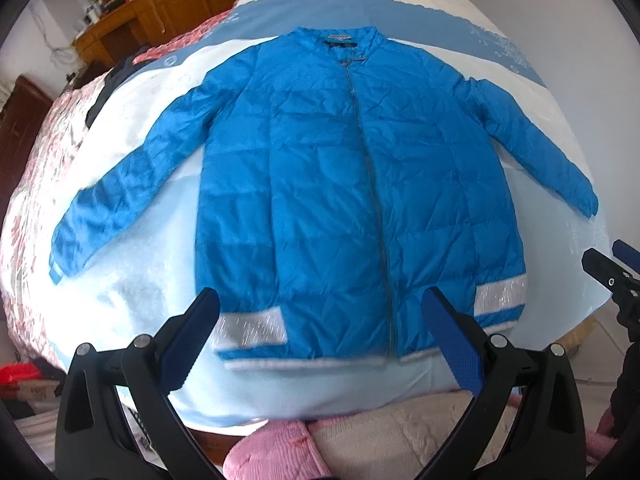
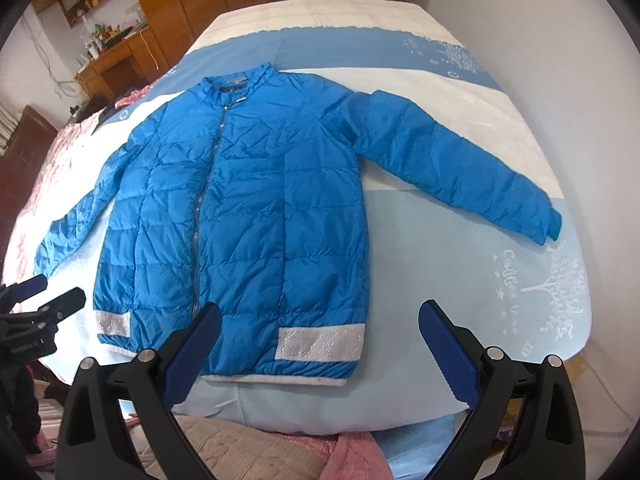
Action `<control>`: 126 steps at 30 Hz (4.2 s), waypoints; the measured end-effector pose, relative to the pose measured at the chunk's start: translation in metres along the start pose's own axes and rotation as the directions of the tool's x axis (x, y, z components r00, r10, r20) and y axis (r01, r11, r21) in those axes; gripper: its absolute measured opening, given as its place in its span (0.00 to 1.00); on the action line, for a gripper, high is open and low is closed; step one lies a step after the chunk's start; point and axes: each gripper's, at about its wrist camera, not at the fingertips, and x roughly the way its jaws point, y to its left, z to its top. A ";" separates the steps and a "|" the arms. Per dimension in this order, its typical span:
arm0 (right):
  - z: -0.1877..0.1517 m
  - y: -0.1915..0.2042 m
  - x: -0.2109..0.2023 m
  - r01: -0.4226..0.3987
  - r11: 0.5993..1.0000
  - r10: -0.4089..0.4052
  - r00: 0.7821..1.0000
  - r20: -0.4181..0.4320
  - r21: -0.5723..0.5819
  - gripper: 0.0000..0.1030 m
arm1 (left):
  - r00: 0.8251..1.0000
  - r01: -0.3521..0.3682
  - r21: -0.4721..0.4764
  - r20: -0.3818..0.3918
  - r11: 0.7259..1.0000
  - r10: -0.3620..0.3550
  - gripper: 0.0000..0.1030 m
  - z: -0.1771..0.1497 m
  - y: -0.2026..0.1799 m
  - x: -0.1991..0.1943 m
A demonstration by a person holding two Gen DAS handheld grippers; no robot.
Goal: Fold large clothes
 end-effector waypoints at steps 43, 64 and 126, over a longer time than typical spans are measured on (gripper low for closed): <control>0.085 -0.350 0.171 -0.412 0.577 0.304 0.910 0.284 0.705 0.08 | 0.985 0.174 0.026 -0.019 0.984 -0.174 0.51 0.228 -0.157 0.224; 0.216 -0.022 0.180 -0.499 0.866 0.501 0.865 0.046 -0.042 0.08 | 0.984 0.175 -0.125 0.059 0.977 -0.169 0.54 0.211 -0.034 0.179; 0.214 -0.018 0.203 -0.439 0.899 0.438 0.898 -0.022 -0.005 0.41 | 0.980 0.015 -0.297 0.192 0.955 0.044 0.11 0.208 0.097 0.155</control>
